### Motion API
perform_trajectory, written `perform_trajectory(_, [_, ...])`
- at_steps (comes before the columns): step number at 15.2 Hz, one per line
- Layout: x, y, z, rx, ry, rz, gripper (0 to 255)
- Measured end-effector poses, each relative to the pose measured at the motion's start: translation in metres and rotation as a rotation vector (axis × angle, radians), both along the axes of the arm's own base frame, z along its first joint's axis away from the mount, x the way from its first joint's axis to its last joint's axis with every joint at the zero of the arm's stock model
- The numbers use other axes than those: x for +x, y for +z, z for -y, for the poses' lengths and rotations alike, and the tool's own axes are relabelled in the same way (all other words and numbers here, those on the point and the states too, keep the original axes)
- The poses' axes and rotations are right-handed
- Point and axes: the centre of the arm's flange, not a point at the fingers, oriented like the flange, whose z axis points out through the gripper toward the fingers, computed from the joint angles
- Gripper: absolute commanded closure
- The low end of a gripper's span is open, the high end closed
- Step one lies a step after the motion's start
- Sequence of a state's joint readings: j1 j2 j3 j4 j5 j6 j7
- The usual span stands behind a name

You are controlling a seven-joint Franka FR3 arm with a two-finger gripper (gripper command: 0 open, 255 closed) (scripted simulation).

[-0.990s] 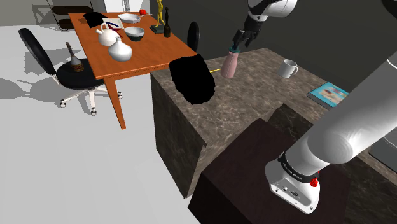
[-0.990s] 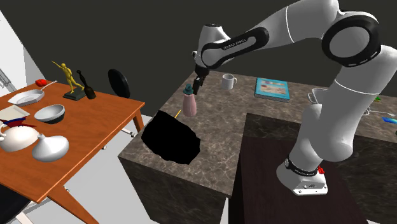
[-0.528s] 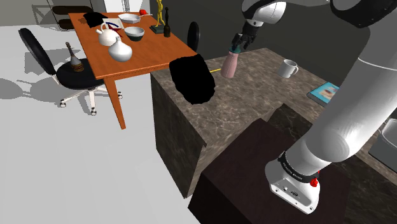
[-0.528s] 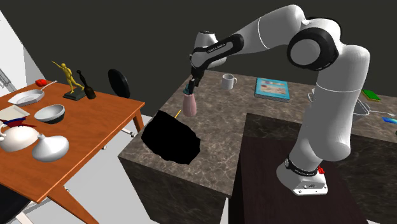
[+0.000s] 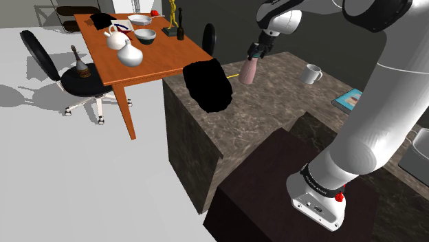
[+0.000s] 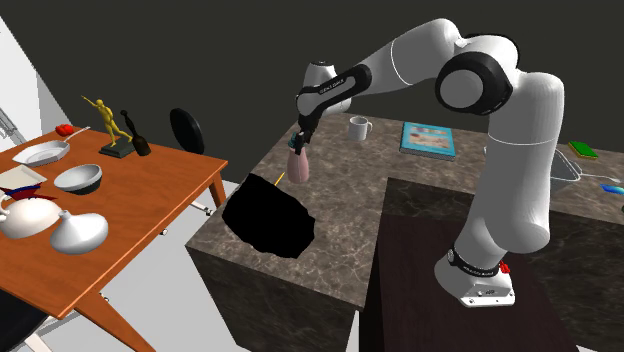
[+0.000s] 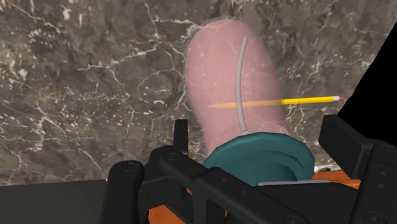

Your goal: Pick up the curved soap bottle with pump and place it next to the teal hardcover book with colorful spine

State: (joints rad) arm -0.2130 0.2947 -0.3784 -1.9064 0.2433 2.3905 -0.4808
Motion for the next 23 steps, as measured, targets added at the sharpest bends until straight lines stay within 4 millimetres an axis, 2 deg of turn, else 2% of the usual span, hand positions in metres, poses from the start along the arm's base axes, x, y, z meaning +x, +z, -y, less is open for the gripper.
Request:
perform_trajectory(5, [0.001,-0.003,0.000,0.000,0.000,0.000,0])
perform_trajectory(6, [0.001,-0.003,0.000,0.000,0.000,0.000,255])
perform_trajectory(16, [0.001,-0.002,0.000,0.000,0.000,0.001,255])
perform_trajectory(23, [0.001,0.028,0.000,0.000,0.000,0.000,255])
